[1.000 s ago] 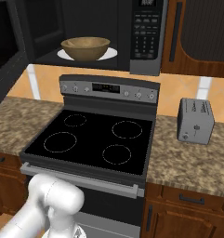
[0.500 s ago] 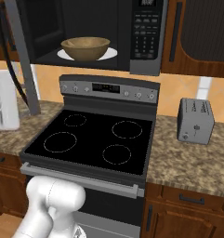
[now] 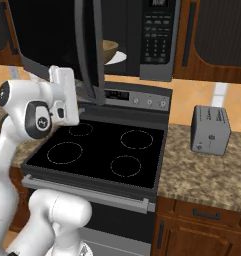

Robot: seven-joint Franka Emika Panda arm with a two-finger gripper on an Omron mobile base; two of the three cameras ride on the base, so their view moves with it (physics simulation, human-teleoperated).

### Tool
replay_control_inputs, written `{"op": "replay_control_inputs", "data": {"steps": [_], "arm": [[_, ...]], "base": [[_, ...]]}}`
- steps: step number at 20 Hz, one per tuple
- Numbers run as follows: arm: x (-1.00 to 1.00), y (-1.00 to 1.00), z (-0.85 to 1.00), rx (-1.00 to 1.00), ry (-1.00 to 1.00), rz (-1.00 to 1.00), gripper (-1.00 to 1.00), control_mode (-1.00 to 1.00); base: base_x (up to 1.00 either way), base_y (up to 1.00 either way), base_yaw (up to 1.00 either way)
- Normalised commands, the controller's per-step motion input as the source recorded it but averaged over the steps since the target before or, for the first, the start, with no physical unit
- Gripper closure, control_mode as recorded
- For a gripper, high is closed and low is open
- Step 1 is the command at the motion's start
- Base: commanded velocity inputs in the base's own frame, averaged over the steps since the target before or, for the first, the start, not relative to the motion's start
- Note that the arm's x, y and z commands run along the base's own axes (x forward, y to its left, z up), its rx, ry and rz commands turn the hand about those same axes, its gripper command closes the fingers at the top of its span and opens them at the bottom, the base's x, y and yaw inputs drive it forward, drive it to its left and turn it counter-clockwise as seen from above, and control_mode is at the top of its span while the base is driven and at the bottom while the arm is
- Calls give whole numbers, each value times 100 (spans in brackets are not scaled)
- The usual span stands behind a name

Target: Pick the sweet potato from the sink and place it in the bowl. Then pick the bowl and place it in the microwave. Then close the microwave door and press the start button.

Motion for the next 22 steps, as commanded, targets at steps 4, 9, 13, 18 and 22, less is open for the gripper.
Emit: {"op": "replay_control_inputs", "data": {"steps": [4, 9, 13, 18, 22], "arm": [[100, -82, 32, 6, 23, -5, -100, -100], [100, -63, 37, 7, 19, 0, -100, -100], [100, -15, 0, 0, 4, 0, -100, -100], [93, -3, -19, -5, -1, 5, -100, -100], [89, -9, -28, -5, -3, 10, -100, -100]], "base": [[0, 0, 0], [0, 0, 0], [0, 0, 0], [0, 0, 0], [0, 0, 0]]}}
